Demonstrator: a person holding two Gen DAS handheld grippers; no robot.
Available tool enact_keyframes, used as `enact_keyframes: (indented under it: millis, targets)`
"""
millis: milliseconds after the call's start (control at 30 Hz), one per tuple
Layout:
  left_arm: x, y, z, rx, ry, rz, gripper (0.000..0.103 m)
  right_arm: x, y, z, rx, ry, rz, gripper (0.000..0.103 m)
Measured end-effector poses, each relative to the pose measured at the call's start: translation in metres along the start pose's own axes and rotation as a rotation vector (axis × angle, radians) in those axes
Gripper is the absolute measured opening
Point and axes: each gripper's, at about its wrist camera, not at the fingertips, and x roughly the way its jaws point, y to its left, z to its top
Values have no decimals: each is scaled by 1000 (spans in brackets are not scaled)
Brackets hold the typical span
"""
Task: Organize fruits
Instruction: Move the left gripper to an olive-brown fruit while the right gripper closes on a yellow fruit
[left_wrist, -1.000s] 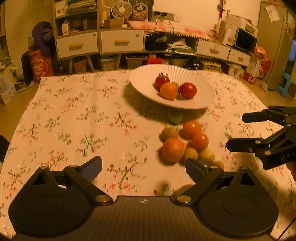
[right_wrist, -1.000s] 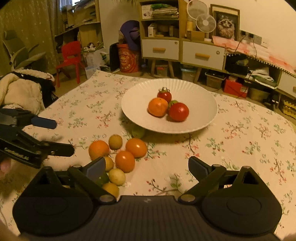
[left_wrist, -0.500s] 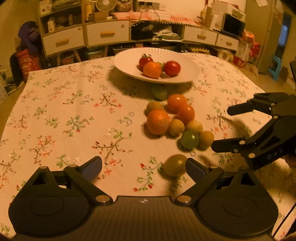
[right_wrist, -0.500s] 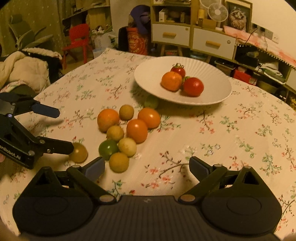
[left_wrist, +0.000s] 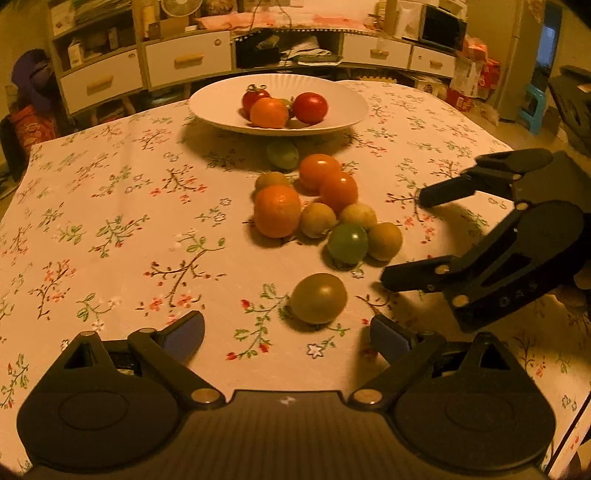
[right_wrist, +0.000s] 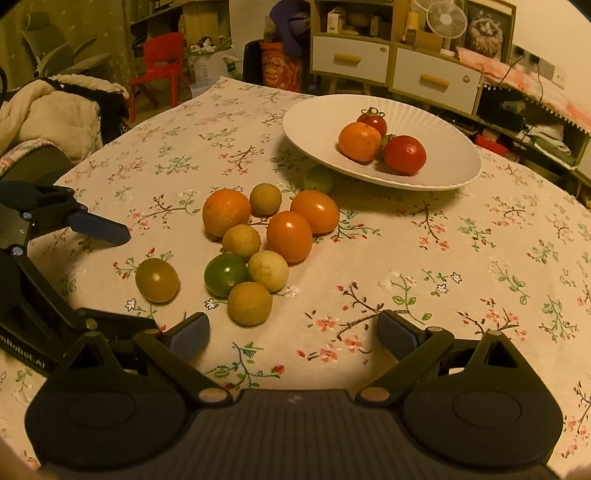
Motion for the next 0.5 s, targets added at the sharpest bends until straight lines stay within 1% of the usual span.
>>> enact_keyframes:
  millis: [67, 200, 267, 300, 367, 500]
  targets:
    - [-1, -3, 0, 11, -6, -11, 88, 0, 2, 0, -7, -2, 0, 94]
    - [-2, -7, 1, 29, -15, -30, 78, 0, 6, 0, -25, -2, 9, 90]
    - [-3, -8, 1, 30, -19, -38, 74, 0, 8, 1, -34, -4, 22, 83]
    - [-3, -8, 1, 27, -21, -41, 73, 0, 9, 1, -37, -4, 28, 81]
    - [-4, -8, 2, 21, -26, -48, 67, -1, 11, 2, -43, -5, 38, 74]
    - [-5, -7, 3, 4, -35, -63, 59, -2, 12, 3, -45, -9, 48, 65]
